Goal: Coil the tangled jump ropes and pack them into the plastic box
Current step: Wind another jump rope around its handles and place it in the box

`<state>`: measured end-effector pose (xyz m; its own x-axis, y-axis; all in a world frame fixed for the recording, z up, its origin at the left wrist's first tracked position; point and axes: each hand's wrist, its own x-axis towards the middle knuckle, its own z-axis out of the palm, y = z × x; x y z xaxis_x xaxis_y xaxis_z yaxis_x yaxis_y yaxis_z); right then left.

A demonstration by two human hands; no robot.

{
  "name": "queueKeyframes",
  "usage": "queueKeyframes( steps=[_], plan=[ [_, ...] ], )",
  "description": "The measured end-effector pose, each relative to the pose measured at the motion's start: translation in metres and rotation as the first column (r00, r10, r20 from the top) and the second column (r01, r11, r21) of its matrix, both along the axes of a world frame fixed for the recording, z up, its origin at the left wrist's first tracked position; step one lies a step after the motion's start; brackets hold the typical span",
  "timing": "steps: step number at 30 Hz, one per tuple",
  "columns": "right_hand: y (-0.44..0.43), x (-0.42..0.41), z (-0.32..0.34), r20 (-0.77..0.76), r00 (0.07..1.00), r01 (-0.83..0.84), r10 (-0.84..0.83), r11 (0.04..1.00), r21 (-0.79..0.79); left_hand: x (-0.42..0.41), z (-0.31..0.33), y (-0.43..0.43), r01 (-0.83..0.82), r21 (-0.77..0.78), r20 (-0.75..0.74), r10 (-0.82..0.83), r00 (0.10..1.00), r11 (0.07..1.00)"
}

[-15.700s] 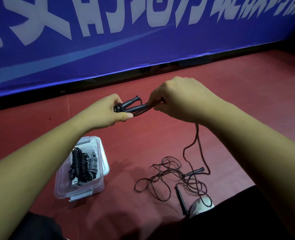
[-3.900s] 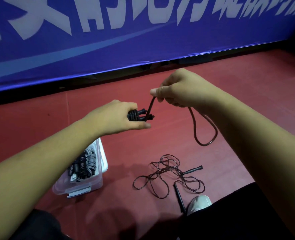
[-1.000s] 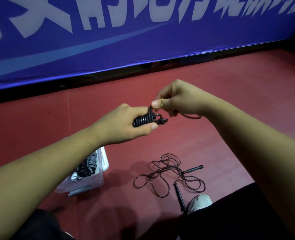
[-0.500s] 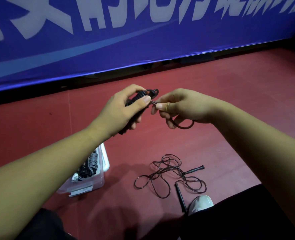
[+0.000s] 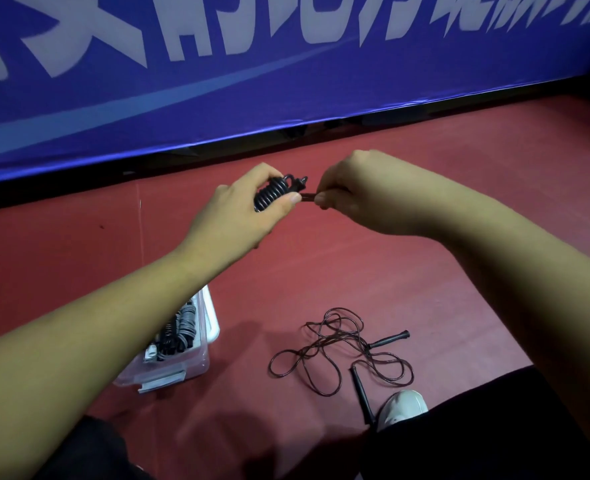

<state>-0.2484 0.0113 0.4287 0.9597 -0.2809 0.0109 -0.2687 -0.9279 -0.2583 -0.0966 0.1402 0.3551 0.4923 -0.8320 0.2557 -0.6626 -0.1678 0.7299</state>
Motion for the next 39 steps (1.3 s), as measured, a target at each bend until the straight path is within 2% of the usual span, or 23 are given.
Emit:
queueKeyframes(
  steps=[3,7,12,15,17,21,22,24,27,30,33,36,39],
  plan=[
    [0.008,0.000,0.000,-0.064,0.997,-0.043,0.034,0.990,-0.133,0.002,-0.002,0.001,0.053,0.148,0.102,-0.068,0.992,0.988],
    [0.009,-0.001,-0.001,-0.058,0.996,-0.073,0.063,0.978,-0.196,0.004,0.000,0.001,0.073,0.332,0.284,-0.173,0.943,0.941],
    [0.011,0.001,-0.003,0.009,0.991,-0.125,0.132,0.959,-0.254,-0.003,0.004,0.008,0.150,0.416,0.299,-0.290,0.909,0.897],
    [0.007,0.001,-0.001,0.099,0.985,-0.122,0.143,0.974,-0.193,-0.006,0.007,0.011,0.172,0.418,0.299,-0.314,0.901,0.892],
    [0.006,0.003,-0.004,0.093,0.988,-0.109,0.121,0.985,-0.131,-0.009,0.008,0.012,0.192,0.404,0.326,-0.337,0.883,0.895],
    [-0.005,0.010,-0.014,0.114,0.991,-0.096,0.076,0.978,0.184,-0.003,0.008,0.018,0.298,0.276,0.286,-0.375,0.882,0.914],
    [-0.009,0.010,-0.017,0.128,0.991,-0.070,0.031,0.947,0.315,-0.002,0.009,0.019,0.327,0.239,0.273,-0.386,0.881,0.914],
    [-0.014,0.009,-0.023,0.140,0.989,-0.043,-0.048,0.813,0.581,-0.001,0.011,0.021,0.376,0.173,0.211,-0.407,0.889,0.910],
    [-0.012,0.012,-0.030,0.169,0.982,-0.083,-0.085,0.608,0.790,-0.008,0.011,0.023,0.383,0.036,-0.001,-0.384,0.924,0.923],
    [-0.011,0.015,-0.032,0.149,0.974,-0.058,-0.170,0.450,0.891,-0.015,0.009,0.018,0.292,-0.101,-0.231,-0.308,0.923,0.951],
    [-0.014,0.014,-0.033,0.082,0.966,0.000,-0.244,0.317,0.948,-0.018,0.008,0.013,0.256,-0.211,-0.383,-0.321,0.866,0.943],
    [-0.012,0.010,-0.036,0.077,0.952,-0.001,-0.296,0.250,0.968,-0.020,0.006,0.011,0.240,-0.319,-0.481,-0.374,0.793,0.917],
    [-0.008,0.009,-0.036,0.059,0.949,0.008,-0.311,0.210,0.978,-0.024,0.006,0.008,0.154,-0.355,-0.569,-0.344,0.747,0.922]
  ],
)
